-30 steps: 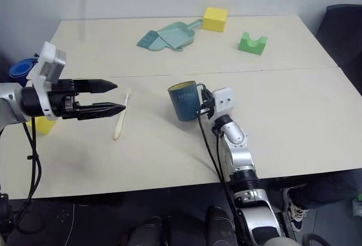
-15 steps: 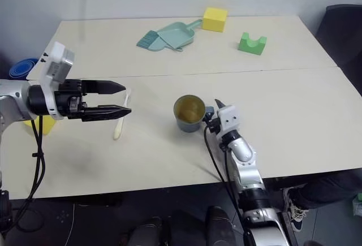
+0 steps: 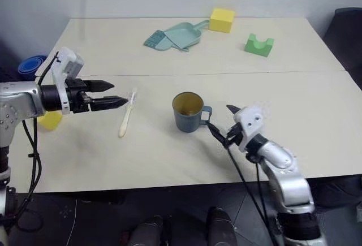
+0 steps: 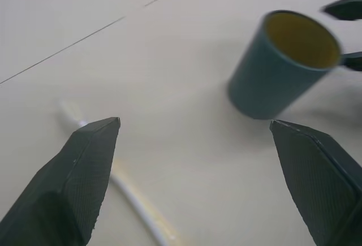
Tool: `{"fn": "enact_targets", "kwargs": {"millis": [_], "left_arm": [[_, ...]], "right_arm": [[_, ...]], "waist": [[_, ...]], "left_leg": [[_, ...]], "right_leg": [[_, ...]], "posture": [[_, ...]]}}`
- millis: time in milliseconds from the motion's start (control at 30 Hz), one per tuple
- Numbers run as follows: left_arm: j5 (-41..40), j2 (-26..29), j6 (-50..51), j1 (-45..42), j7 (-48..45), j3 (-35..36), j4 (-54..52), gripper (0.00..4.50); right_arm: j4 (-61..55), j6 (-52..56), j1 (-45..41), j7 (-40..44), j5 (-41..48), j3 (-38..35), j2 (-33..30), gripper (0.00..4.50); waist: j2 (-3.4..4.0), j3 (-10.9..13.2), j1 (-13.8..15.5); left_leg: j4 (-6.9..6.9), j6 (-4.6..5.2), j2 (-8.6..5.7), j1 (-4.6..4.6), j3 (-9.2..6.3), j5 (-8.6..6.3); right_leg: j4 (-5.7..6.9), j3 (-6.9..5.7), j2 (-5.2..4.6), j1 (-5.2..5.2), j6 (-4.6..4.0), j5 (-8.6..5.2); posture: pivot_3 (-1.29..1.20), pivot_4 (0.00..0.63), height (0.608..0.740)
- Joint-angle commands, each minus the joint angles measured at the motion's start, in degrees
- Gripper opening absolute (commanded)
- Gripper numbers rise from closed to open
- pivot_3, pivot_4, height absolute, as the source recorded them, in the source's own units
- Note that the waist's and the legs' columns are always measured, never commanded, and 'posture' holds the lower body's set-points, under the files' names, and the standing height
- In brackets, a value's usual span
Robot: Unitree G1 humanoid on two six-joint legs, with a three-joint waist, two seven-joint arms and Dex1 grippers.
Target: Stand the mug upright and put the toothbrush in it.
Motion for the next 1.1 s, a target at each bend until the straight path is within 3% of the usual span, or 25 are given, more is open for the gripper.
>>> {"fn": "enact_targets", "kwargs": {"millis": [33,200,300,433,600,700,833,900,1100], "left_arm": [[4.43,-2.41,7.48,-5.34,8.7,-0.6,3.9,4.5],[9.89,-8.51,10.63,-9.99,14.6,-5.35,11.86,4.5],[12.61,-11.83,9.93,-12.1,15.82,-7.8,16.42,4.5],[16.34,-15.78,6.03,-13.91,15.91,-11.14,22.36,4.5],[20.13,-19.44,0.11,-15.61,14.48,-14.0,30.08,4.5],[21.94,-20.92,-2.86,-16.24,13.31,-14.57,33.69,3.95],[23.25,-21.94,-4.77,-16.76,12.06,-14.52,36.26,2.69],[23.45,-22.1,-4.71,-16.92,11.82,-14.04,36.68,2.38],[24.32,-21.29,-4.82,-16.34,11.89,-12.3,36.88,0.77]], "right_arm": [[-10.9,15.02,-1.06,4.44,19.15,-9.56,-8.76,4.45],[-13.56,27.98,-4.99,7.9,49.58,-21.32,-24.94,4.45],[-10.92,30.02,-9.12,5.33,61.4,-24.15,-31.93,4.45],[-7.34,30.54,-14.88,1.98,67.28,-23.64,-38.42,4.45],[-6.76,32.12,-14.07,4.91,61.95,-24.39,-44.18,4.45],[-6.45,32.73,-12.08,5.96,59.58,-25.4,-45.07,4.5],[-7.78,33.03,-8.66,7.05,57.25,-27.52,-44.15,4.5],[-8.06,32.91,-8.03,7.14,57.26,-28.12,-43.84,4.5],[-8.08,31.61,-8.24,6.5,56.89,-27.87,-43.28,4.5]], "waist": [[-0.01,-0.01,0.36],[-0.06,0.02,1.46],[-0.19,0.04,1.73],[-0.38,0.08,1.74],[-0.41,0.08,1.91],[-0.44,0.07,2.03],[-0.45,0.06,2.16],[-0.45,0.05,2.2],[-0.45,0.05,2.08]], "left_leg": [[0.0,0.0,0.0,0.01,0.0,0.0],[-0.01,0.06,-0.02,0.02,0.05,0.0],[0.02,0.08,-0.01,0.02,0.09,0.0],[0.01,0.08,0.0,-0.02,0.11,0.0],[0.0,0.09,-0.01,-0.07,0.12,0.0],[0.04,0.1,-0.01,-0.07,0.13,0.0],[0.09,0.12,-0.01,-0.07,0.14,0.01],[0.1,0.12,-0.02,-0.06,0.14,0.01],[0.09,0.12,-0.02,-0.06,0.13,0.01]], "right_leg": [[0.01,0.0,0.0,0.0,0.0,0.0],[-0.02,0.0,0.01,0.02,0.0,0.0],[-0.05,0.0,0.0,0.03,0.0,0.0],[-0.16,-0.01,0.0,0.02,0.0,0.0],[-0.17,-0.04,0.0,0.01,0.0,0.01],[-0.16,-0.04,-0.02,0.03,0.01,0.01],[-0.14,-0.03,-0.04,0.04,0.01,0.01],[-0.13,-0.03,-0.04,0.04,0.01,0.01],[-0.12,-0.04,-0.05,0.04,0.01,0.01]], "posture": [[0.0,0.15,0.74],[0.0,0.15,0.74],[0.0,0.15,0.74],[0.0,0.15,0.74],[0.0,0.15,0.74],[0.0,0.15,0.74],[0.0,0.15,0.74],[0.0,0.15,0.74],[0.0,0.15,0.74]]}}
